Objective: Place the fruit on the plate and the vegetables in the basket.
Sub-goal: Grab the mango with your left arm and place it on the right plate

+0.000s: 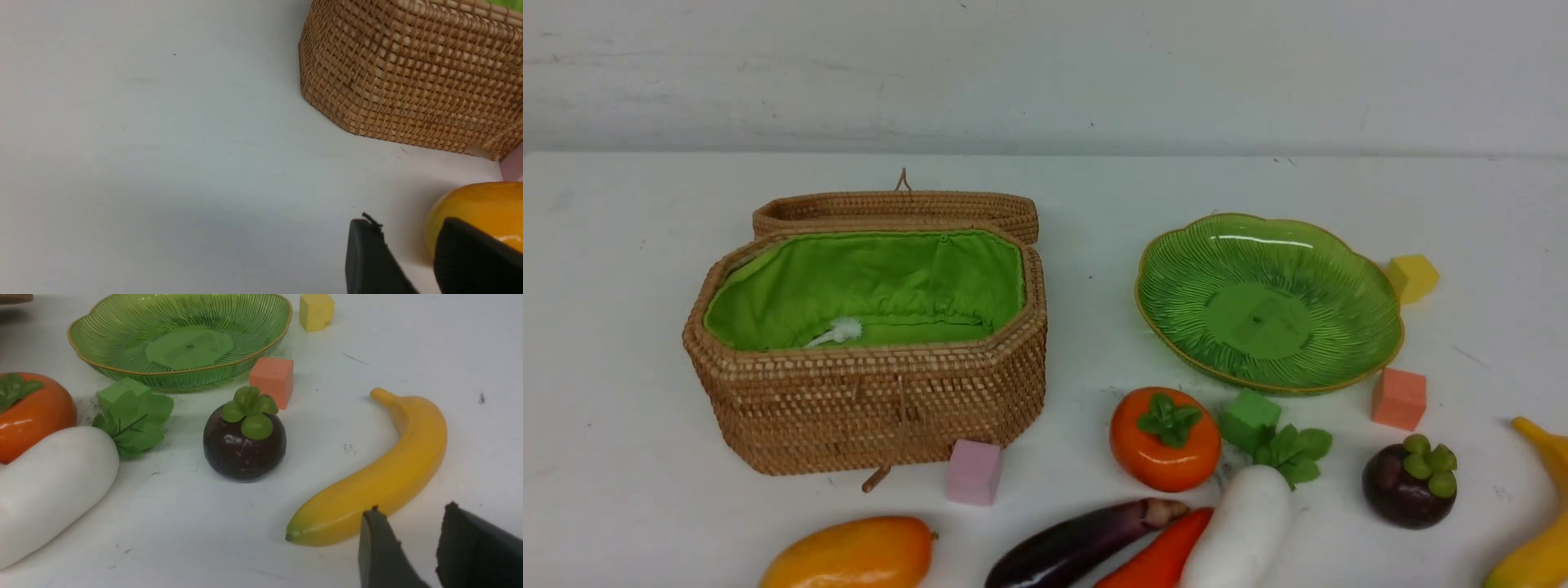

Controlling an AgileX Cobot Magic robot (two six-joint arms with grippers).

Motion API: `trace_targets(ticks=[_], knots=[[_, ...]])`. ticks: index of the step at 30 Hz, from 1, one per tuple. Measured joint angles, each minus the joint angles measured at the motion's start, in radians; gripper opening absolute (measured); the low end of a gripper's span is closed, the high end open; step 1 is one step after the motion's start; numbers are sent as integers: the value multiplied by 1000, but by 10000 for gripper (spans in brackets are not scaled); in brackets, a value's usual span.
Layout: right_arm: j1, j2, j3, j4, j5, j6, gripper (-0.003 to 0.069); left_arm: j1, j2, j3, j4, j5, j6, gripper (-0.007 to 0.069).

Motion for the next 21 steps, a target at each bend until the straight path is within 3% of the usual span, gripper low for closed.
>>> trace_targets(ticks=[11,21], knots=[[0,0,0,0,0,0,242,0,0,0,192,-54,60,239],[0,0,0,0,0,0,242,0,0,0,213,-85,57,239]])
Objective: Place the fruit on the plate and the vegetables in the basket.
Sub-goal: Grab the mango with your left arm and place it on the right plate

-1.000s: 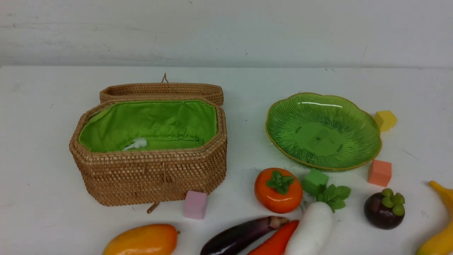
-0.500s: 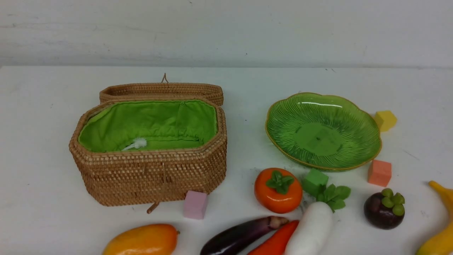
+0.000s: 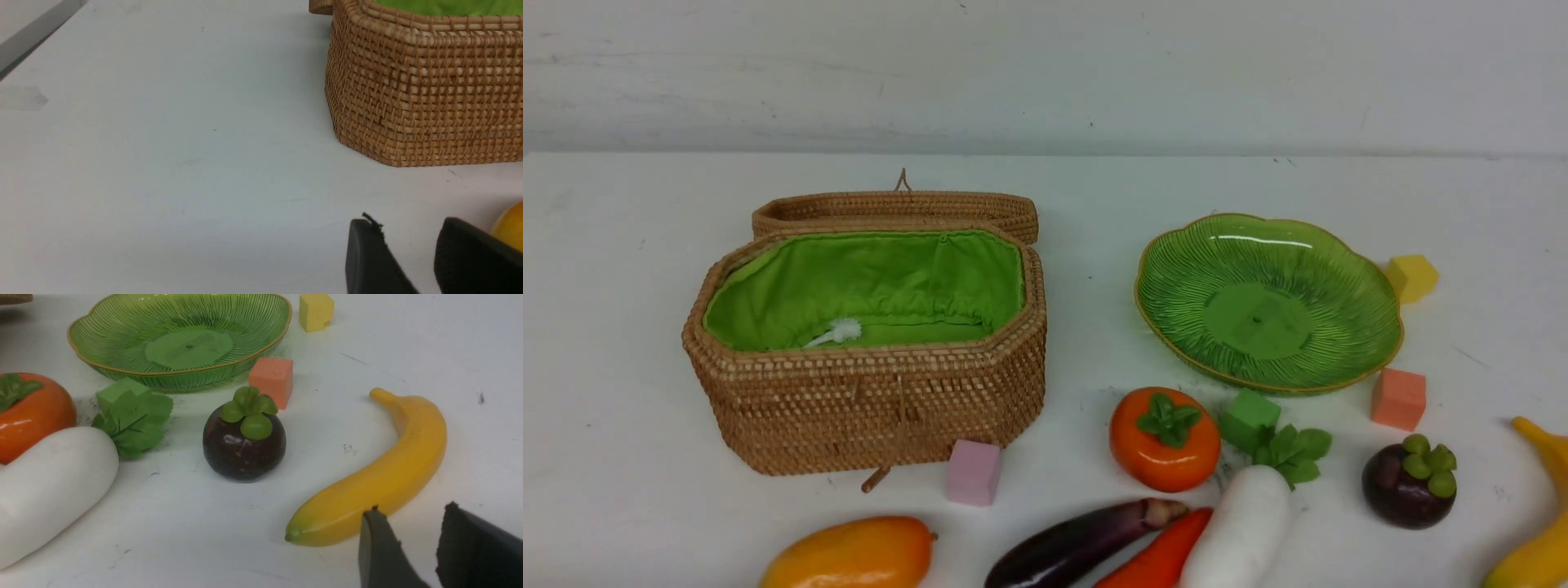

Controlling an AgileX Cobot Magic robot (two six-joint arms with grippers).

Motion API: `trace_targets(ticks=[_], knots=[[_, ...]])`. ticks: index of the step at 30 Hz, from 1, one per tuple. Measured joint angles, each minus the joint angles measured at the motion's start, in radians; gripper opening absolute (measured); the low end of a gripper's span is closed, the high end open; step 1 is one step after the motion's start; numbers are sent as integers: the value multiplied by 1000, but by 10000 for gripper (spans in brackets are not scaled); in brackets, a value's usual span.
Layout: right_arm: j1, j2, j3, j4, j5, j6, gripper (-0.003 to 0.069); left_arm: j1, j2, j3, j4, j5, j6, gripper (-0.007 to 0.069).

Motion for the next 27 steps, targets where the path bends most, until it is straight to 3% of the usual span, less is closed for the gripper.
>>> trace_targets(ticks=[7,14,19,23,27], knots=[[0,0,0,0,0,0,242,0,0,0,-68,-159,-77,239],[0,0,0,0,0,0,242,0,0,0,-74,-216,-96,239],[0,0,0,0,0,0,242,0,0,0,-131,-468,-195,239],[0,0,0,0,0,0,242,0,0,0,-151,-779,-246,239],[0,0,0,0,0,0,242,0,0,-93,-152,-812,-255,239]])
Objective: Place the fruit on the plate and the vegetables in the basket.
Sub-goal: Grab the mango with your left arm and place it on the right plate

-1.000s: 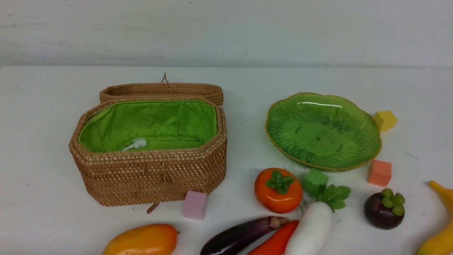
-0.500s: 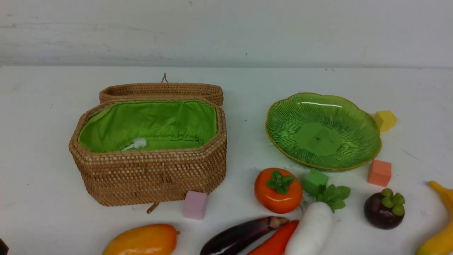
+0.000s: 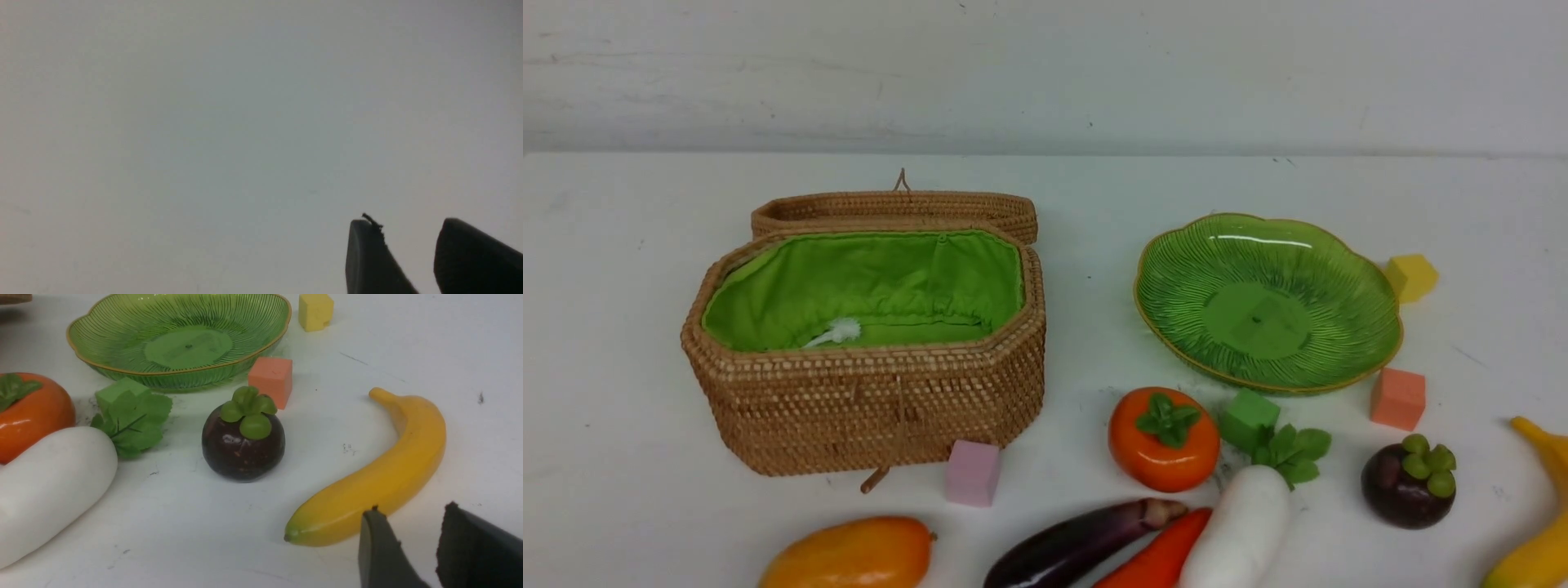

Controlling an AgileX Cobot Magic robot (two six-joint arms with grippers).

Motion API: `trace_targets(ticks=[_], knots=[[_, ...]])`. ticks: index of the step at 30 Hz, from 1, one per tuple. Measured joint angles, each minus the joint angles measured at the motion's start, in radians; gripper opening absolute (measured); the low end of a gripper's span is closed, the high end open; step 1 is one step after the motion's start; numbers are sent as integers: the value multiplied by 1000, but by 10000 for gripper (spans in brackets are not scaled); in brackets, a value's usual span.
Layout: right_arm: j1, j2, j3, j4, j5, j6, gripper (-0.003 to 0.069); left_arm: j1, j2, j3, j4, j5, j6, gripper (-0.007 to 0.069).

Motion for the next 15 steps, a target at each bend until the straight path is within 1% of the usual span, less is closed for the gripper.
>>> trace_targets(ticks=[2,5,6,7,9,10,11,13,15], knots=[[0,0,0,0,0,0,242,0,0,-88,-5,59,0,239],[0,0,0,0,0,0,242,0,27,-310,-26,197,0,239],[0,0,0,0,0,0,242,0,27,-325,-26,218,0,239],[0,0,0,0,0,0,242,0,54,-401,-28,264,0,239],[0,0,0,0,0,0,242,0,138,-579,-32,450,0,239],[0,0,0,0,0,0,242,0,187,-661,-37,574,0,239],[0,0,0,0,0,0,242,0,212,-698,-38,665,0,239],[0,0,0,0,0,0,242,0,306,-807,-43,911,0,239],[0,0,0,0,0,0,242,0,392,-858,-40,1138,0,239]])
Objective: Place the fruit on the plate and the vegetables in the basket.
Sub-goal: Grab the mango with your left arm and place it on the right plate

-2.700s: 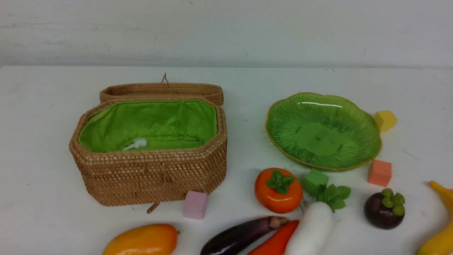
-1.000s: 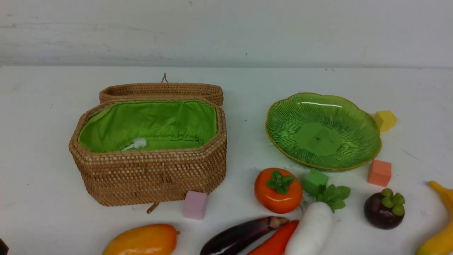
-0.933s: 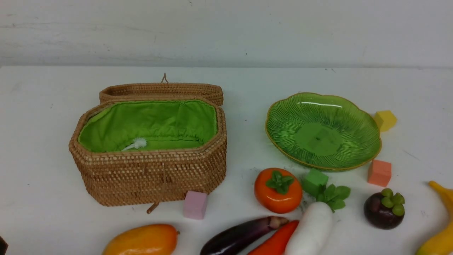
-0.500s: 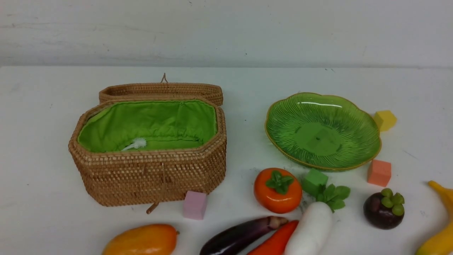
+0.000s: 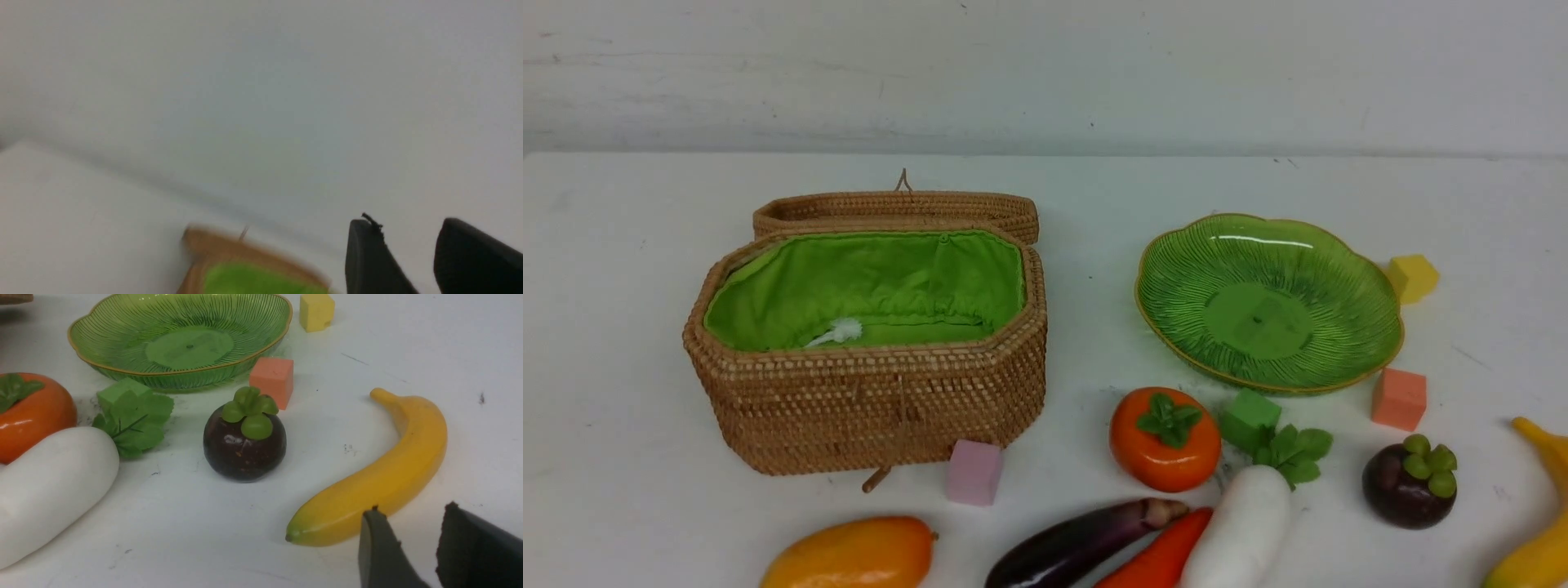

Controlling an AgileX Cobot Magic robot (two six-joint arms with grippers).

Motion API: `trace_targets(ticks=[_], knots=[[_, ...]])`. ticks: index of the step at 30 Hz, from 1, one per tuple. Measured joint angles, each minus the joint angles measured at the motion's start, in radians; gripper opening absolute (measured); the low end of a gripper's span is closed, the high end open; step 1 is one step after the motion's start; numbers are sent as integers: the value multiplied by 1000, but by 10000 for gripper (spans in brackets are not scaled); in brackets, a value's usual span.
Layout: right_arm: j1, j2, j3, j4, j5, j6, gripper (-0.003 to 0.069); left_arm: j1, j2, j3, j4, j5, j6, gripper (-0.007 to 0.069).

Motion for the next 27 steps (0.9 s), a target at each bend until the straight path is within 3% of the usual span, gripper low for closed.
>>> trace_targets(ticks=[2,5,8,12,16,21,24,27], knots=[[0,0,0,0,0,0,242,0,69,-13,18,170,6,239],[0,0,0,0,0,0,242,0,164,-16,58,294,22,239],[0,0,0,0,0,0,242,0,239,-18,62,346,23,239],[0,0,0,0,0,0,242,0,393,-18,-42,379,51,239],[0,0,0,0,0,0,242,0,532,-18,-193,400,202,239],[0,0,0,0,0,0,242,-18,745,-18,-379,433,490,239],[0,0,0,0,0,0,242,-106,809,-18,-414,429,681,255],[0,0,0,0,0,0,242,-216,839,-18,-410,421,765,286]])
